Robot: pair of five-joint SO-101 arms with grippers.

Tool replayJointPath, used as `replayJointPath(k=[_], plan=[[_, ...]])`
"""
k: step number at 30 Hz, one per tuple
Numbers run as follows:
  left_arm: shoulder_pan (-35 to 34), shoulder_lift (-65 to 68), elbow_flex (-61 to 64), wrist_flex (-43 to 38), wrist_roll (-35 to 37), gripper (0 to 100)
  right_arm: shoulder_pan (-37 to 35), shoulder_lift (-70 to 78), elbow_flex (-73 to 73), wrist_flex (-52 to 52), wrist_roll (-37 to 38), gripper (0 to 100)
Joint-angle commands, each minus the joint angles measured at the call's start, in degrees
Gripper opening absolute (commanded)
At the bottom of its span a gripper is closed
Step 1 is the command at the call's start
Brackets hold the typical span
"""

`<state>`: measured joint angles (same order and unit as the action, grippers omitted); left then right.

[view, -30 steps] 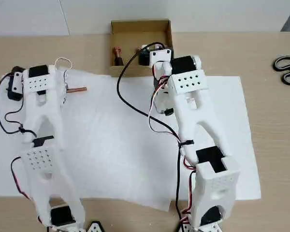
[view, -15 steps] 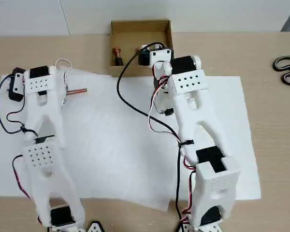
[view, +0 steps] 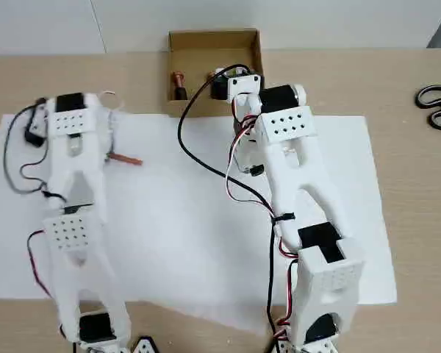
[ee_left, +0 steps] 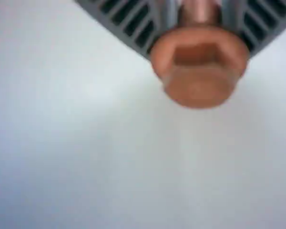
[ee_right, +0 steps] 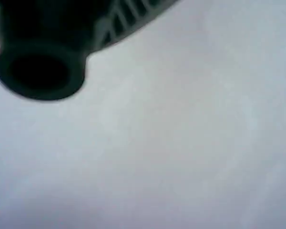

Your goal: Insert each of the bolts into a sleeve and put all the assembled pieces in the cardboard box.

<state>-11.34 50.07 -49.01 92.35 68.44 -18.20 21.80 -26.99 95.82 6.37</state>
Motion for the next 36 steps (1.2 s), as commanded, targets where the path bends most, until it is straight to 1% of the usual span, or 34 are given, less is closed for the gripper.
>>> replayJointPath(k=[1,4,7,12,14,15,18,22,28,36], plan=[[3.96,-0.79,-11.56,7.56,-13.1,0,0.22,-4.18,-0.26,0.57,0.26,0.4],[5.89,-0.97,-14.02,8.18,-22.33,0,0.22,-4.18,-0.26,0.57,0.26,0.4],[6.07,-1.05,-13.67,8.18,-31.03,0,0.22,-4.18,-0.26,0.57,0.35,0.4],[7.03,-1.05,-8.13,8.18,-54.42,0,0.48,-4.18,-0.26,0.57,0.44,0.4],[7.47,-1.05,-4.53,8.18,-62.15,0,0.48,-4.18,-0.26,0.57,0.44,0.4],[7.65,-1.05,-2.77,8.18,-63.82,0,0.48,-4.18,-0.26,0.57,0.44,0.4],[7.38,-1.05,1.27,8.18,-64.7,0,0.48,-4.18,-0.26,0.57,0.44,0.4],[7.3,-2.9,3.21,8.26,-66.2,0,0.4,-4.18,-0.26,0.57,0.44,0.4],[7.74,-17.49,10.77,8.26,-66.55,0,0.31,-4.18,-0.26,0.48,0.44,0.4],[7.56,-34.37,28.7,7.65,-72.09,1,0.31,-4.18,-0.26,0.4,0.53,0.4]])
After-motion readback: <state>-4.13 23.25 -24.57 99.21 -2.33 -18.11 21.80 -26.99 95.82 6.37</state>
